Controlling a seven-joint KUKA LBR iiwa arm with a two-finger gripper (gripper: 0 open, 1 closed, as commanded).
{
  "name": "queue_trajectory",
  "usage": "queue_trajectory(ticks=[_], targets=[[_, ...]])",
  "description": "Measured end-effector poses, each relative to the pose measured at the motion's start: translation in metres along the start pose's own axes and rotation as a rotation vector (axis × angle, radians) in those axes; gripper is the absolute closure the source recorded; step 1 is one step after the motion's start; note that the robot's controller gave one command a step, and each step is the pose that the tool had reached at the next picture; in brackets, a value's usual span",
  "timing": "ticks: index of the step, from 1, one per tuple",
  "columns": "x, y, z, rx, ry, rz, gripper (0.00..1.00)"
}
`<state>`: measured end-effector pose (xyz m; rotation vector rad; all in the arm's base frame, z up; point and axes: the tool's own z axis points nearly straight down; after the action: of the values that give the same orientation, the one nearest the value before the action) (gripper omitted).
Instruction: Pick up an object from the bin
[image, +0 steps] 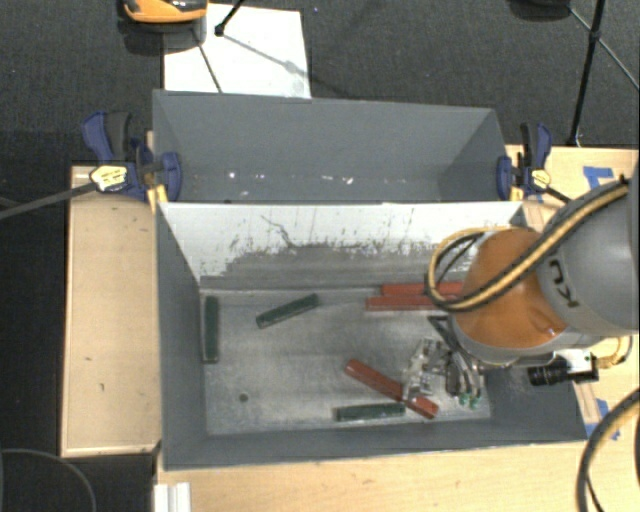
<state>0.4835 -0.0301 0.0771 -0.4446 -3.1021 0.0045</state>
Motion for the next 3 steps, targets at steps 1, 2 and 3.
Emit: queue_trajectory(ticks=[1,2,3], targets=[[0.000,0.000,0.000,0.000,0.000,-0.001,1.00],[-0.014,0.001,-0.042,-0.004,-0.005,0.001,1.00],[-0.004,0.006,-0.088,-0.004,-0.009,0.020,0.00]])
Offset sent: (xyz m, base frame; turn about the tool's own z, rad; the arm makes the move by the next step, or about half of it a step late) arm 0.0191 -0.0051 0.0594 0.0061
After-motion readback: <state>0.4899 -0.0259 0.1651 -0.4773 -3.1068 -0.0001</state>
